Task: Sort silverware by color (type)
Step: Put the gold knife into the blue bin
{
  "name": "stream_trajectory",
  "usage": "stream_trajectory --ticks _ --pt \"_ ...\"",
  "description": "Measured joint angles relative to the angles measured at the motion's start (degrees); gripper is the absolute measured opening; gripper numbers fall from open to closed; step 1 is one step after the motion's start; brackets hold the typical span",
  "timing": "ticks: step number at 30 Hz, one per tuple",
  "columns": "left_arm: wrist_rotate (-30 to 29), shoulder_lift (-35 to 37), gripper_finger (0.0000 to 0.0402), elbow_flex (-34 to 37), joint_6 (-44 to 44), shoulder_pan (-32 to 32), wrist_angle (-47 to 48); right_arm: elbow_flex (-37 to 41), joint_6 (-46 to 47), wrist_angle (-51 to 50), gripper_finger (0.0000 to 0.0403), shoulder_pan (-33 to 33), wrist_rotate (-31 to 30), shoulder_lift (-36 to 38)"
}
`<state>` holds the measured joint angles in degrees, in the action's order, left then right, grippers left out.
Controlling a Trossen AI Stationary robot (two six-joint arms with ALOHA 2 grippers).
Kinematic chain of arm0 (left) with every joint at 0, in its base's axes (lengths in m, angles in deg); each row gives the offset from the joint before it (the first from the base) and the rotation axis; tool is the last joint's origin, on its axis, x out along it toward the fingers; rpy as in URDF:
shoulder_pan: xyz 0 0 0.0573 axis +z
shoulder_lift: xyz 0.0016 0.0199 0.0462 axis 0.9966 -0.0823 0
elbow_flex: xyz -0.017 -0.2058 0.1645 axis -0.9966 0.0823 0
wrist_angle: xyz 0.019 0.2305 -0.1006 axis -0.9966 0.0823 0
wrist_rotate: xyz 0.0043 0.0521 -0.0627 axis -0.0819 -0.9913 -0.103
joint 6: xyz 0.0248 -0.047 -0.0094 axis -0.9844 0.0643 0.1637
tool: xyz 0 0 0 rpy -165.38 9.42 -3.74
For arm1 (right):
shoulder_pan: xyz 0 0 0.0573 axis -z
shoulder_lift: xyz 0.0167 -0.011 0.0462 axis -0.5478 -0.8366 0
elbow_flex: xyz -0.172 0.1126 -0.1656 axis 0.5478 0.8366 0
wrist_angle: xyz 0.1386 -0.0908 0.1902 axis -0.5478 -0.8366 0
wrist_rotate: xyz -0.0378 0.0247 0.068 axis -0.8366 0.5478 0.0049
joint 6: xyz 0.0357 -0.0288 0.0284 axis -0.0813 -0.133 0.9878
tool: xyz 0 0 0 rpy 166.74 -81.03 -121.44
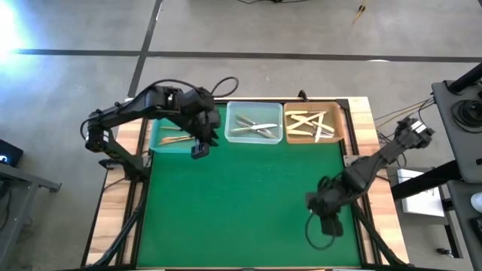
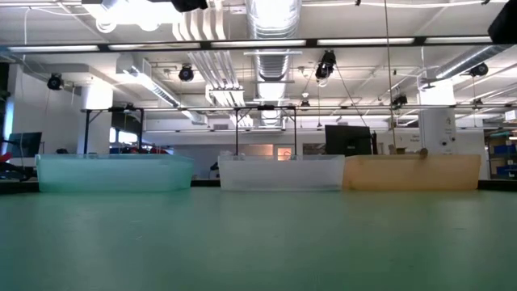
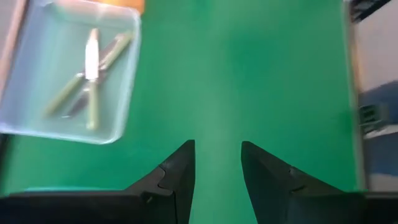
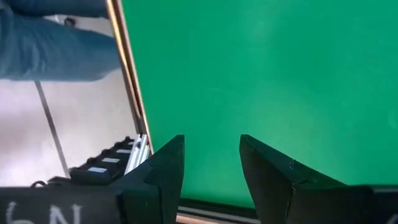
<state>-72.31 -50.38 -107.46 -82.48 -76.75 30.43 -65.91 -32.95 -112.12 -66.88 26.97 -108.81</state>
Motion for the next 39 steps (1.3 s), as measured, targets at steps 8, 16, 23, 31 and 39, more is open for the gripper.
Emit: stream_trajectory --ticks 8,16,23,31,39 --pt "2.9 0.1 0.0112 4.4 13.3 -6.0 -2.2 -1.6 -8.1 4.1 0.0146 -7.0 -1.6 -6.9" --pt "1.4 0.1 0.0112 6.5 31.3 -14.7 -0.5 -3.5 -15.7 6.7 0.0146 -12.0 -13.2 -7.5" --pt "-3.3 0.5 0.0112 6.4 43.6 -25.1 0.5 -5.1 -15.3 14.7 0.0146 -11.4 -17.2 -14.4" --pt "-12.7 2.7 0.0112 6.4 48.7 -37.5 0.5 -18.7 -19.3 16.2 0.0146 -12.3 -17.4 -27.7" --pt "-19.1 4.3 0.0113 6.3 49.7 -45.0 0.5 -26.3 -15.9 13.9 0.0146 -12.2 -19.5 -38.2"
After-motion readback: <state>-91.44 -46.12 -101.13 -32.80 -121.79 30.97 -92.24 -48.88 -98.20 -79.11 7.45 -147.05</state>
